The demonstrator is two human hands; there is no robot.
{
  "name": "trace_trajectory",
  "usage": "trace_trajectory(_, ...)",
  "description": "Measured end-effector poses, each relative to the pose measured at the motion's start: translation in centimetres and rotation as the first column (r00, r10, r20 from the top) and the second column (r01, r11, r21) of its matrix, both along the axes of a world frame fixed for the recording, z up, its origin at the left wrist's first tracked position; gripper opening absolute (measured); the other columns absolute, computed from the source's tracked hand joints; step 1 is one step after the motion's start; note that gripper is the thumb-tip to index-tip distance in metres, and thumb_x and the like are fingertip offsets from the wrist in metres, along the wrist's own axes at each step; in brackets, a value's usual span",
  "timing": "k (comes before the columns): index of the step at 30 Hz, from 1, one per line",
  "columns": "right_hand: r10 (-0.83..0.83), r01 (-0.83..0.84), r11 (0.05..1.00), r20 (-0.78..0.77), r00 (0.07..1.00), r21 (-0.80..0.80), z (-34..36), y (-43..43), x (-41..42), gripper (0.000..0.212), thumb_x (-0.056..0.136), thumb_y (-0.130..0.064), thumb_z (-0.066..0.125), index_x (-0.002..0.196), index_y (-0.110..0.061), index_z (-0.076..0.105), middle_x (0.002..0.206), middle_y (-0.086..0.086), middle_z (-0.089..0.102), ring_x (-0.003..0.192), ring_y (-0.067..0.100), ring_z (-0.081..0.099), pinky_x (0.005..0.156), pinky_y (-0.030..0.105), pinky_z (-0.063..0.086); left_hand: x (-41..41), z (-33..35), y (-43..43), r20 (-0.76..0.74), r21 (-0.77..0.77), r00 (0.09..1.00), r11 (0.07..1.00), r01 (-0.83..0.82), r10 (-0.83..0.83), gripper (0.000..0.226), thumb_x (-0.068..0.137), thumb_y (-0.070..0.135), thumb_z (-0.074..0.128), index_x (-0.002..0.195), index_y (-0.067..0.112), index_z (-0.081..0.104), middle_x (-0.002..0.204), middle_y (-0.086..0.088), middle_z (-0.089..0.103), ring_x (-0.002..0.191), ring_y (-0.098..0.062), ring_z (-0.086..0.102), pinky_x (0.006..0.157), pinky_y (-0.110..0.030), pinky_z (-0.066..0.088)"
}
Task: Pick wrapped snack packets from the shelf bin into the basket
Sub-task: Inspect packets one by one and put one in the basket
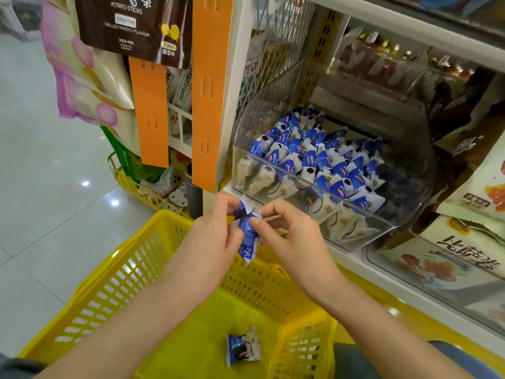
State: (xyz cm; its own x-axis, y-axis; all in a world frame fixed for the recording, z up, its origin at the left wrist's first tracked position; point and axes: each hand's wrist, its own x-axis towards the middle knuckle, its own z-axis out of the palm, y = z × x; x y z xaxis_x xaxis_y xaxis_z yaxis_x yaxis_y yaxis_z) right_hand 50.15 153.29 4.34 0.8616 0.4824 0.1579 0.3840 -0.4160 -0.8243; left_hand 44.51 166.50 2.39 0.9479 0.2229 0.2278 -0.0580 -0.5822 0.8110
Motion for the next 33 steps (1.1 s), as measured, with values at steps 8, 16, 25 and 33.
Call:
trace_trajectory(8,0.104,-0.093,0.993,-0.192,0.976,0.067,-0.2,0.6,-0.6,0.024,0.087,-0.026,0.061,0.109,-0.033,0.052,0.104,-0.023,0.058,0.096,-0.004,0.060,0.077,0.017,0.052,0.1,0.0,0.0,0.025,-0.030,0.997,0.996,-0.078,0.079,0.015,0.094,0.021,0.045,0.097,0.033,0.038,0.090,0.008,0.065,0.074,-0.003,0.062,0.060,-0.021,0.050)
trace_trajectory(16,0.117,-0.091,0.988,-0.217,0.969,0.124,0.1,0.7,-0.5,0.027,0.088,-0.017,0.061,0.104,-0.036,0.051,0.104,-0.021,0.060,0.094,-0.002,0.061,0.078,0.015,0.051,0.5,0.1,0.3,0.012,-0.089,0.996,0.992,-0.087,0.088,0.028,0.094,0.012,0.045,0.091,0.039,0.039,0.079,0.019,0.062,0.075,0.001,0.061,0.062,-0.023,0.053)
trace_trajectory(25,0.046,0.008,0.978,-0.256,0.965,0.207,0.3,0.6,0.0,0.023,0.089,-0.013,0.058,0.104,-0.029,0.049,0.111,-0.007,0.062,0.103,0.008,0.061,0.089,0.027,0.051,0.6,0.6,0.0,-0.104,-0.364,0.995,0.930,-0.044,0.006,0.036,0.086,0.001,0.053,0.095,0.036,0.050,0.101,0.010,0.065,0.084,-0.012,0.067,0.076,-0.044,0.056)
trace_trajectory(33,0.088,0.001,0.976,-0.403,0.911,0.217,0.7,0.6,0.2,0.038,0.092,-0.018,0.051,0.129,-0.015,0.043,0.125,-0.001,0.057,0.103,0.002,0.058,0.087,0.020,0.050,1.0,1.0,0.7,-0.125,-0.580,0.992,0.808,-0.098,0.031,0.039,0.090,-0.008,0.038,0.094,0.025,0.058,0.085,0.006,0.071,0.073,-0.004,0.068,0.061,-0.016,0.052)
